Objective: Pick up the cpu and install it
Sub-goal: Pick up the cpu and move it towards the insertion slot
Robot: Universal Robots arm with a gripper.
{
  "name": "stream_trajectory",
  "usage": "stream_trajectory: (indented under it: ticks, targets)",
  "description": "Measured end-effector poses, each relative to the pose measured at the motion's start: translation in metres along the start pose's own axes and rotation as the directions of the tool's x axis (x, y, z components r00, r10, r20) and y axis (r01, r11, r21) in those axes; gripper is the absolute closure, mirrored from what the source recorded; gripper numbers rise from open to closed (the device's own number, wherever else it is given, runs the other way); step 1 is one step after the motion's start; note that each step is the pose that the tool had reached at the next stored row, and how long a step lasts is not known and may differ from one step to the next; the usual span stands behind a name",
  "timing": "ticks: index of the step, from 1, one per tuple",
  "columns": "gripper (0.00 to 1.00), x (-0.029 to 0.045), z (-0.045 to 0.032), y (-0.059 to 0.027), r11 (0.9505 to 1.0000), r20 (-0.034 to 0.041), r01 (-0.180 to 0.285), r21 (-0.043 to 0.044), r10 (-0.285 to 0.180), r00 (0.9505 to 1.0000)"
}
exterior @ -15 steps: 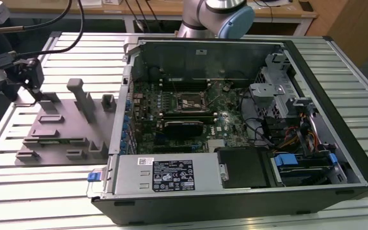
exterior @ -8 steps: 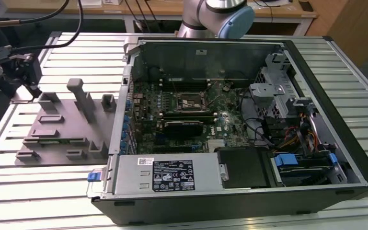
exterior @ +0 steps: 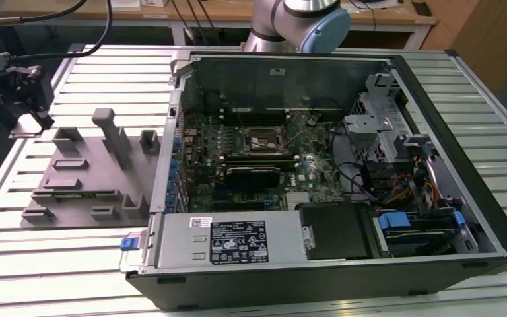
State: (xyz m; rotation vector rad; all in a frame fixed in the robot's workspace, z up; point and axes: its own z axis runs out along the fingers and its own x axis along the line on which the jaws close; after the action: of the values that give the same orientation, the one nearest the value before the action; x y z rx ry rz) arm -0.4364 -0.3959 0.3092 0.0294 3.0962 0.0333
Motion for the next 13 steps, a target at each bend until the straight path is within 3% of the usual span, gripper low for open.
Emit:
stream_trajectory:
  ticks: [13]
  targets:
    - [0.45,-0.0009,-0.0193,0.0005,1.0000,0.0052,0.000,-0.0001,0.000,1.0000]
